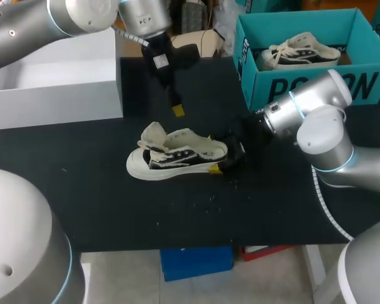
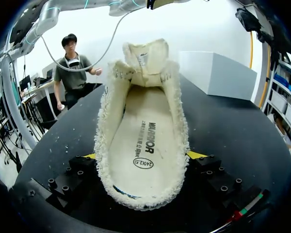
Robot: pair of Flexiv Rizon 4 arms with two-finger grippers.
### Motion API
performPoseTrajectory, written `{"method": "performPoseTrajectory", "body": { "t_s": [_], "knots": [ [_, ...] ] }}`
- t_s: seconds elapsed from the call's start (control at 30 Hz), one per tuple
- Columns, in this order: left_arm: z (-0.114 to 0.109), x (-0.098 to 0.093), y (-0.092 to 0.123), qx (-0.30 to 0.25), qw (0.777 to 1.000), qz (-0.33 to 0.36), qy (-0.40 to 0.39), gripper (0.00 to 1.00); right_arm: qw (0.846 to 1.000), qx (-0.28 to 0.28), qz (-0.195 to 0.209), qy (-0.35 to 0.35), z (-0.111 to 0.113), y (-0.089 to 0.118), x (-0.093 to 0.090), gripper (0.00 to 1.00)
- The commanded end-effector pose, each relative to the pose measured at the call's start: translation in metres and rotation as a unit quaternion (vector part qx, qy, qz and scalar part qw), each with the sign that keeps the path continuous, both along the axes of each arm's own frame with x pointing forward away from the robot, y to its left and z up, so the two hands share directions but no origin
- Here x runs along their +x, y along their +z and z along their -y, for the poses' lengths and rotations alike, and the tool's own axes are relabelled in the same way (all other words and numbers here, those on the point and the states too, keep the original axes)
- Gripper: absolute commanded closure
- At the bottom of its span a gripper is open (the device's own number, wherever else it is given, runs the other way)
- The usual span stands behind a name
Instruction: Take the shoe out of the shoebox, open the shoe tongue, remove and reinsert the insole, then place the shoe into the shoebox
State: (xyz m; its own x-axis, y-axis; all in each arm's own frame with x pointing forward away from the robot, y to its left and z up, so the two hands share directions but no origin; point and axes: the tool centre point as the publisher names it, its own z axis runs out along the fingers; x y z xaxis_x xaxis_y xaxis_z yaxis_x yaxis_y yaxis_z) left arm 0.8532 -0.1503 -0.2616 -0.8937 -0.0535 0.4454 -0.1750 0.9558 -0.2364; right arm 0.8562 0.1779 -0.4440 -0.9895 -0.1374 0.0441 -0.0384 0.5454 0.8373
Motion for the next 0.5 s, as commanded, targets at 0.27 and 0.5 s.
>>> {"method": "performPoseTrajectory", "body": {
  "t_s": [0.27,0.5],
  "knots": [
    [0.006,0.002,-0.017,0.028,0.999,0.040,0.002,1.00,1.000,0.000,-0.001,0.000,-0.001,-0.006,0.000,1.00],
    [0.007,-0.001,-0.040,-0.004,0.998,0.059,-0.012,1.00,1.000,0.000,-0.001,0.000,-0.001,-0.006,0.000,1.00]
  ]
}}
